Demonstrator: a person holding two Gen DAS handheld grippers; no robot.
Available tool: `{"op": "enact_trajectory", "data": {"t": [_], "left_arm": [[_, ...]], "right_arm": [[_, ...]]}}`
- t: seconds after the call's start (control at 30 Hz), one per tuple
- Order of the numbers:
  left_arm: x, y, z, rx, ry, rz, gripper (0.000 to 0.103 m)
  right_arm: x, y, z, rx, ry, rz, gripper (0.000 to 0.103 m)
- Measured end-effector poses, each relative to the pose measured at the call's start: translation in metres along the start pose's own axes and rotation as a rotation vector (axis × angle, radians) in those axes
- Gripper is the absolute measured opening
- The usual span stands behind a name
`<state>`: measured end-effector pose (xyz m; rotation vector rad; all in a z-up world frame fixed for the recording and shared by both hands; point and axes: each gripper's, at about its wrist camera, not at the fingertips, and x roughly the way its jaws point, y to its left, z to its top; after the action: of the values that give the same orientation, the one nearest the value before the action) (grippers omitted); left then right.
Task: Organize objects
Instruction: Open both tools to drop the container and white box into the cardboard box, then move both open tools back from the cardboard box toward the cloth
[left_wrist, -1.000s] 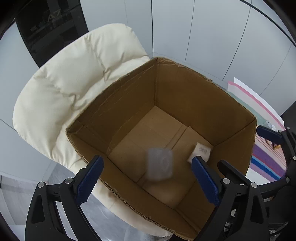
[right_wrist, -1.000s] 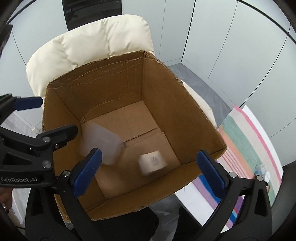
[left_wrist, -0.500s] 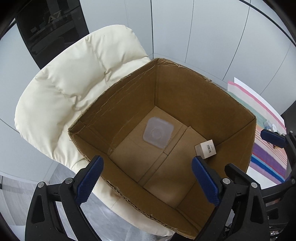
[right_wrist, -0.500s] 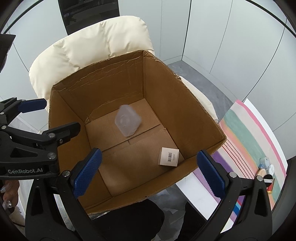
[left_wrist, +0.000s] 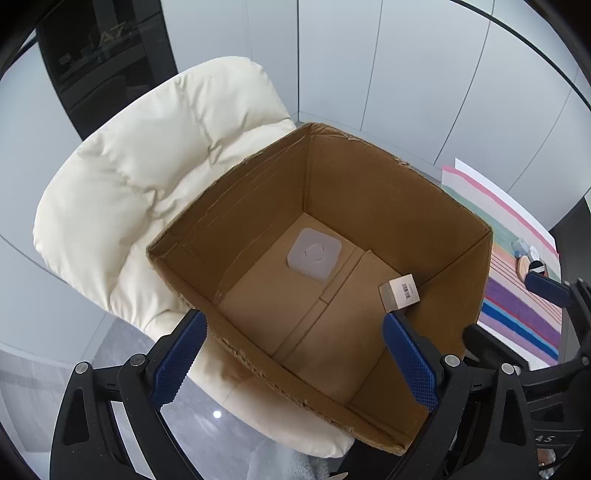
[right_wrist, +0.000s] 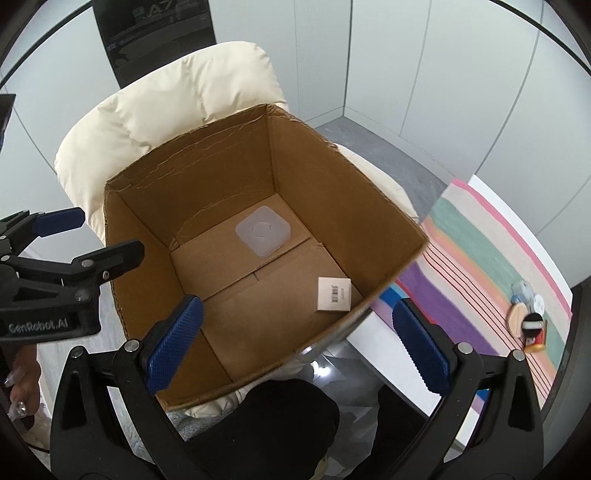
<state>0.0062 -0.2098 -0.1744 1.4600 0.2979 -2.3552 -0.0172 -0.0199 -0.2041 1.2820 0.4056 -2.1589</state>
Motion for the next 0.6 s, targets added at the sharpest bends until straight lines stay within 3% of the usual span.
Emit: {"op": "enact_trajectory", "data": {"t": [0.33,0.5,0.6], "left_arm": [[-0.021,-0.005,-0.029,-0.009,-0.012,0.009,0.097],[-0.017,-0.01,-0.04,-0.016,0.028,-0.006,0.097],[-0.017,-0.018,-0.038,0.002,-0.001,0.011,0.097]], "right_arm": [[-0.029,-0.005,-0.033,0.033,0.01,0.005,0.103],[-0.035,-0.007,-0.048,0.046,0.015,0.014,0.103],[-0.039,-0.013,-0.053,0.068,0.01,0.012,0.103]]}}
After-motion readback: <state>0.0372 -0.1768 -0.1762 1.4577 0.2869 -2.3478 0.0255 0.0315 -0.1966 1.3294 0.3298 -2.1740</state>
